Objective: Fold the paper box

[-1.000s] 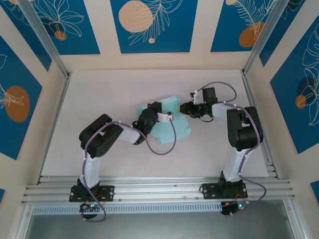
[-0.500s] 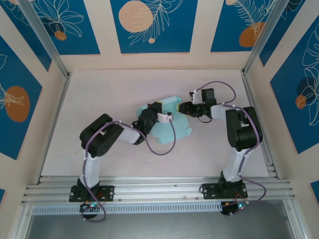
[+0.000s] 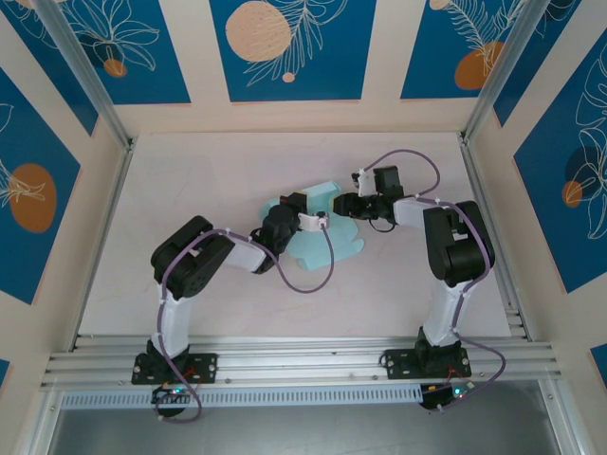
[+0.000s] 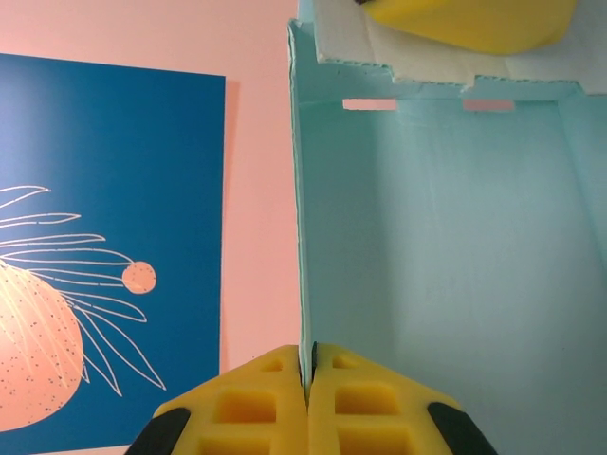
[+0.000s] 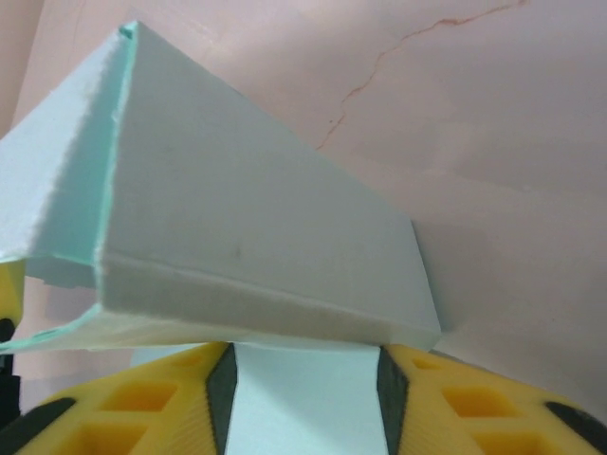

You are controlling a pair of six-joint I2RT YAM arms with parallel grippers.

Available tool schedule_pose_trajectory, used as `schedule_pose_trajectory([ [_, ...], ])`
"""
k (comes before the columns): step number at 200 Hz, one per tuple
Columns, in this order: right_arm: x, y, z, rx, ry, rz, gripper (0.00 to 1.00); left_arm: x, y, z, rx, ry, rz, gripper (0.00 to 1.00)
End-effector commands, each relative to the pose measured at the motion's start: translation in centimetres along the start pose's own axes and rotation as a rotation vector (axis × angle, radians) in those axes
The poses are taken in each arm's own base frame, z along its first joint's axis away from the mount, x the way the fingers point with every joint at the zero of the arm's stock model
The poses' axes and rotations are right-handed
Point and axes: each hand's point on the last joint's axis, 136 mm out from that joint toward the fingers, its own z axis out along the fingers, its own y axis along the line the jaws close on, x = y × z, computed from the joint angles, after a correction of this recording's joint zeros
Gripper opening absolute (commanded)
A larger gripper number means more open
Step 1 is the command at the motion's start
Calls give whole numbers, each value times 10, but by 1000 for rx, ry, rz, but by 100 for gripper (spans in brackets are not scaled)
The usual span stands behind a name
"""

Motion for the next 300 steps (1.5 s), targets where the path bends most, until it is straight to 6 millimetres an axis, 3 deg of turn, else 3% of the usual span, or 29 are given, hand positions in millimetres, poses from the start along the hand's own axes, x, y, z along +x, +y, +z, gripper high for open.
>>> schedule_pose_trajectory([
  [1,-20,0,3,44,-56,-79,49,-4,-21,1,76,-33,5,0],
  [84,-31,-3,11,66,-57,-96,50,-6,-22,0,89,-54,-9,0],
  [101,-34,0,11,59,-58,-93,56,-6,-21,0,93,-61,-25,0],
  [133,-39,-5,14,95,-50,-85,54,-9,-25,-3,170,-96,-83,0],
  [182,-31,-5,11,100,-58,-79,52,-15,-31,-5,230,-139,-89,0],
  [241,-12,-17,4,267,-101,-98,41,-27,-32,-11,254,-185,-128,0],
  [300,-4,-10,4,364,-158,-158,27,-34,-29,-15,252,-212,-162,0],
])
